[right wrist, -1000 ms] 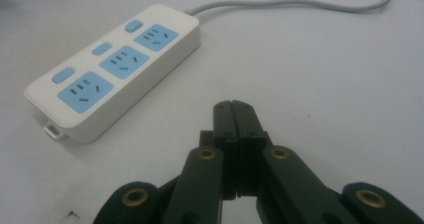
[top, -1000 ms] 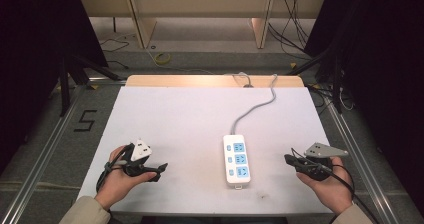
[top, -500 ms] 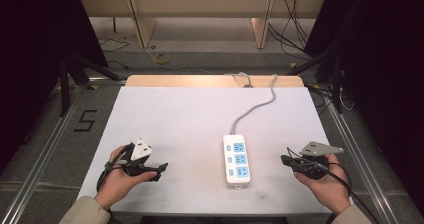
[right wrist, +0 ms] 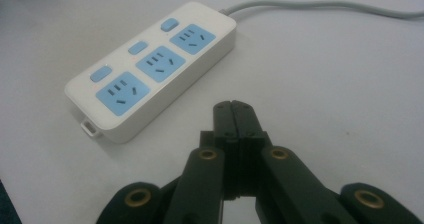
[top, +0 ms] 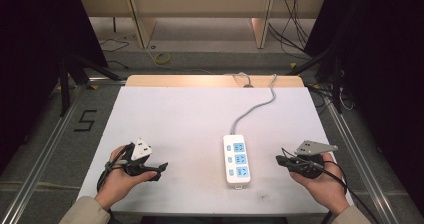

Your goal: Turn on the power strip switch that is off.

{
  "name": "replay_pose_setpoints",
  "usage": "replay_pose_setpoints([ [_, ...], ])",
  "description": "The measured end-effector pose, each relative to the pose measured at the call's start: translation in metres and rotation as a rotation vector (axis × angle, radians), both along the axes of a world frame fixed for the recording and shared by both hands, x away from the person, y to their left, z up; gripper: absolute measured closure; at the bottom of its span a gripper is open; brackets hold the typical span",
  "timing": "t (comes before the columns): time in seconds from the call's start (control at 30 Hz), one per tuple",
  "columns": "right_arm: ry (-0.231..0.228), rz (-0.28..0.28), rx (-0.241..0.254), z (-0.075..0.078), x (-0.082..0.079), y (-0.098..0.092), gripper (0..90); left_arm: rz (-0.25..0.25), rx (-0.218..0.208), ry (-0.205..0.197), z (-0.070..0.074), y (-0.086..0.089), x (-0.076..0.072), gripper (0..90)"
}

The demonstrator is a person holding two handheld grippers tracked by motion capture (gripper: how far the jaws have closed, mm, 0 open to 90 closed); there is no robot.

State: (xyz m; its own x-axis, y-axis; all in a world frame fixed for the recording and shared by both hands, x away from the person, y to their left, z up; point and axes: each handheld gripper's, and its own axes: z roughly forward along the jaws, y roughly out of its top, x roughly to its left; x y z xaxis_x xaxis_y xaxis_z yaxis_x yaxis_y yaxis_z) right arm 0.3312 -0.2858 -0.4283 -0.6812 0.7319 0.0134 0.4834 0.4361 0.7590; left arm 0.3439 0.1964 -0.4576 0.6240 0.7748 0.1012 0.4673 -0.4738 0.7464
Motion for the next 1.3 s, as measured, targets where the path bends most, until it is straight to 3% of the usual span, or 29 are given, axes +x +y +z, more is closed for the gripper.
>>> replay_pose_setpoints([
  [1.3,0.013,0.008,0.011,0.009,0.009,0.014,90.0,0.001,0.003,-0.002,-0.001,-0.002,0.001,16.6],
])
